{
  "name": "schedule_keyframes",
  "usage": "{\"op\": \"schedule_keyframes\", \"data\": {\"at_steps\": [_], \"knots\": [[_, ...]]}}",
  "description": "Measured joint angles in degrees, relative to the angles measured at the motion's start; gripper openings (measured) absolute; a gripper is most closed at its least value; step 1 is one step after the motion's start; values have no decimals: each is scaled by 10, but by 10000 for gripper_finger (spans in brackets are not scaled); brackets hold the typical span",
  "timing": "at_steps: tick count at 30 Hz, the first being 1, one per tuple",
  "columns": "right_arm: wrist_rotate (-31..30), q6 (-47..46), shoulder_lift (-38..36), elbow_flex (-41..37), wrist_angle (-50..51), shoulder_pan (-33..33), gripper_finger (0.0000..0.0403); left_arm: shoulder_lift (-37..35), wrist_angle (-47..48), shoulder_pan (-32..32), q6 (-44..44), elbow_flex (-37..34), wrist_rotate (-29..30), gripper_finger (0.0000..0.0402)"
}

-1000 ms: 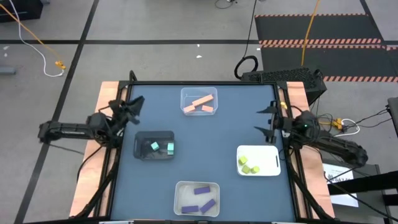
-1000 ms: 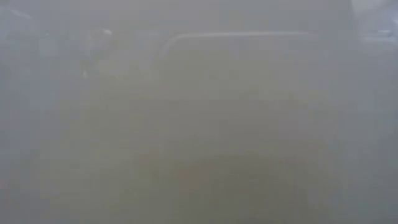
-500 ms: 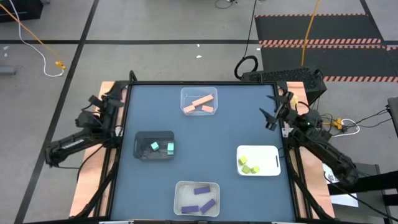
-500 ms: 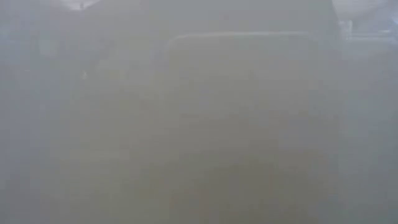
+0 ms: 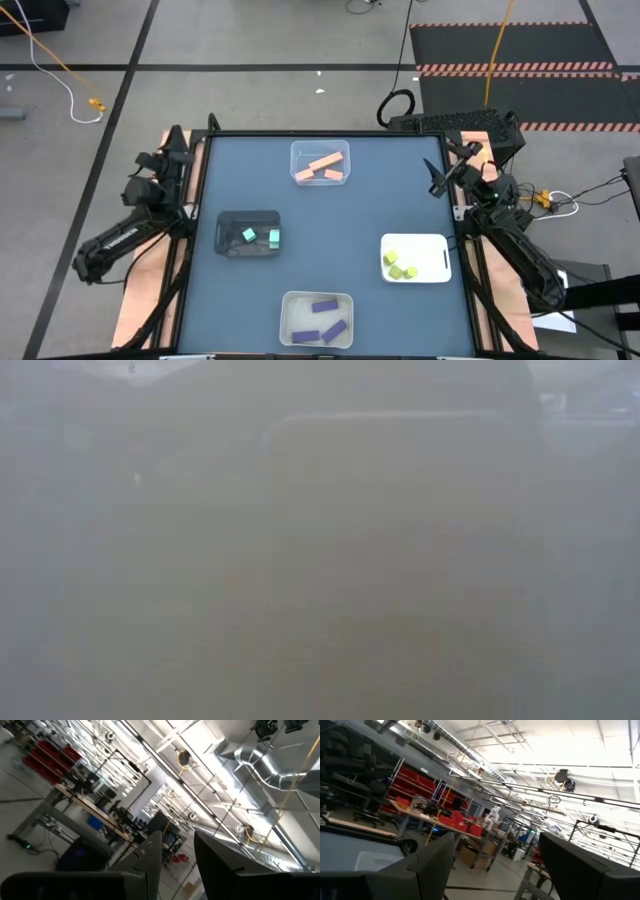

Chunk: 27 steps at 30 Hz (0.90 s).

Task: Sort & place blocks by color
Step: Return to Home Position

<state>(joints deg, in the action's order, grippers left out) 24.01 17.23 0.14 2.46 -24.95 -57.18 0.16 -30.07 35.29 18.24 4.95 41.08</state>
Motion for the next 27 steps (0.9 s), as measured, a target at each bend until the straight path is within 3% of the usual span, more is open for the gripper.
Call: {"op": "schedule_keyframes", "data": {"at_steps": [8,13,19,27], "knots": [[0,0,0,0,0,-15,281,0,-3,34,0,-1,0,115],[0,0,0,0,0,-32,281,0,-37,45,0,-42,0,115],[1,0,0,0,0,-63,281,0,47,44,0,-44,5,115],[0,0,0,0,0,-123,281,2,72,44,0,-44,5,115]]}}
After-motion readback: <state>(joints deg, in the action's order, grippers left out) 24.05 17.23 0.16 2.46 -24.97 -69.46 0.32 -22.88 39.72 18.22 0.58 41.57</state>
